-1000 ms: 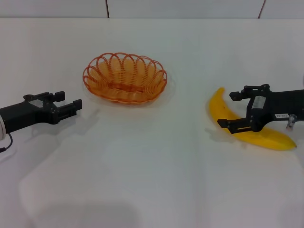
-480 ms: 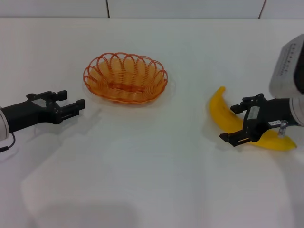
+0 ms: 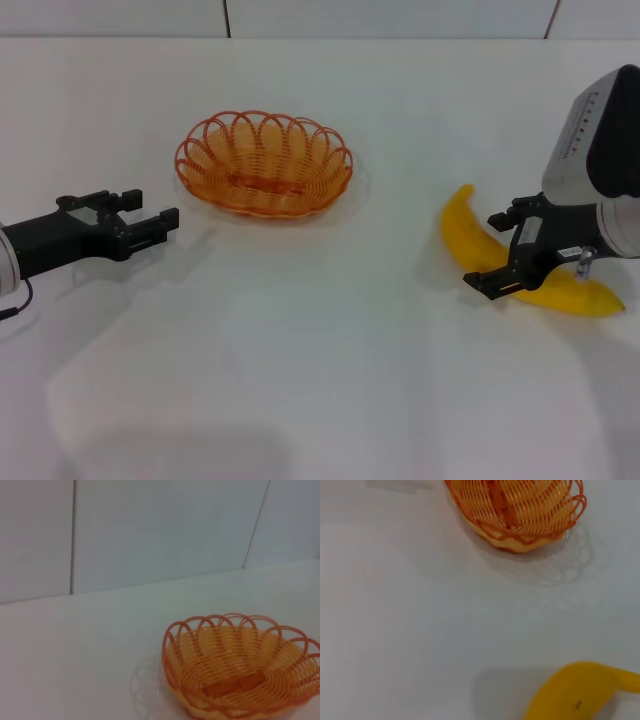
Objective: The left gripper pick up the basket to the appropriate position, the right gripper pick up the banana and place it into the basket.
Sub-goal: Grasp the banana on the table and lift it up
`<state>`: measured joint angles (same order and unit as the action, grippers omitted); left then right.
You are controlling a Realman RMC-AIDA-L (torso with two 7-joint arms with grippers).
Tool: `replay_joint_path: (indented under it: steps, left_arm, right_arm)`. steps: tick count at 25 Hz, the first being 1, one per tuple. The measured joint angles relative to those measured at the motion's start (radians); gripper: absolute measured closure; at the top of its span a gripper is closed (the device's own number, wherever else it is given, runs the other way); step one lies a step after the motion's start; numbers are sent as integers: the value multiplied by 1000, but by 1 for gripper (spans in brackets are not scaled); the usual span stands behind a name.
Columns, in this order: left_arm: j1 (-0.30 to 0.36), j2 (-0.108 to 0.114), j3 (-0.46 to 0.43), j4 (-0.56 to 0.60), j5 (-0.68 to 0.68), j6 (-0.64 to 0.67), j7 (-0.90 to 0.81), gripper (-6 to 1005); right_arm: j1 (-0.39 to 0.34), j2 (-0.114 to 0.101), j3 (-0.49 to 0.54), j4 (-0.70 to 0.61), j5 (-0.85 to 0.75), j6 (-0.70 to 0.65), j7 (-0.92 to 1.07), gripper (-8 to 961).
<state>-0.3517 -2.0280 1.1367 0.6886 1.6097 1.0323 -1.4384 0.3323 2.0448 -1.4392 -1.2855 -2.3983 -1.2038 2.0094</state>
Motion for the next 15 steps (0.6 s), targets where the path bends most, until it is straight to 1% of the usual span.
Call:
replay_joint_path:
  steps: [15]
  left_arm:
    - [-1, 0, -2, 0, -6, -3, 11, 348]
  right_arm:
    - [16, 0, -15, 23, -7, 13, 11, 80]
